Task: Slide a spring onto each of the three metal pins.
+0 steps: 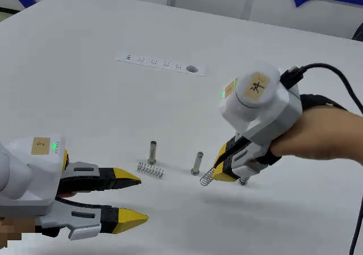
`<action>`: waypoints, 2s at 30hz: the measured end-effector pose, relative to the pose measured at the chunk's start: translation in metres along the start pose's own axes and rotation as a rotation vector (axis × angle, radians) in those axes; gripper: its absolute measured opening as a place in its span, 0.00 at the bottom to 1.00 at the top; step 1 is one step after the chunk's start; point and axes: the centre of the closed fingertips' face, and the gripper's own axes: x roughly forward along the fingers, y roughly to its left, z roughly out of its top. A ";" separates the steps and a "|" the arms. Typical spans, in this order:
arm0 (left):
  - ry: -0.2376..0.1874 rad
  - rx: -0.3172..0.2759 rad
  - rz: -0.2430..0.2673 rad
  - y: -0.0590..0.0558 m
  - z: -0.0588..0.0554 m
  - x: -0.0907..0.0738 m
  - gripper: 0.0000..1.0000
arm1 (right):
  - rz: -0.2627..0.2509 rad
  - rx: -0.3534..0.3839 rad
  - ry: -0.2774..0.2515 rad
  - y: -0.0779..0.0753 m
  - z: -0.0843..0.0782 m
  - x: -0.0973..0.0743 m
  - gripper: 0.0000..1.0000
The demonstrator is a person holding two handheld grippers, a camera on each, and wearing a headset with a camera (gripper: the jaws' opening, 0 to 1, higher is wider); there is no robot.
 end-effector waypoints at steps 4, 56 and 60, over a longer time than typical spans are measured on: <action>-0.001 0.000 0.002 0.000 0.000 -0.001 0.38 | -0.019 -0.015 0.009 -0.010 0.006 -0.014 0.11; -0.044 -0.058 0.131 0.017 -0.003 -0.025 0.66 | 0.028 -0.108 0.153 -0.036 0.023 0.007 0.11; -0.047 -0.066 0.140 0.019 -0.004 -0.026 0.69 | 0.034 -0.107 0.157 -0.035 0.023 0.009 0.11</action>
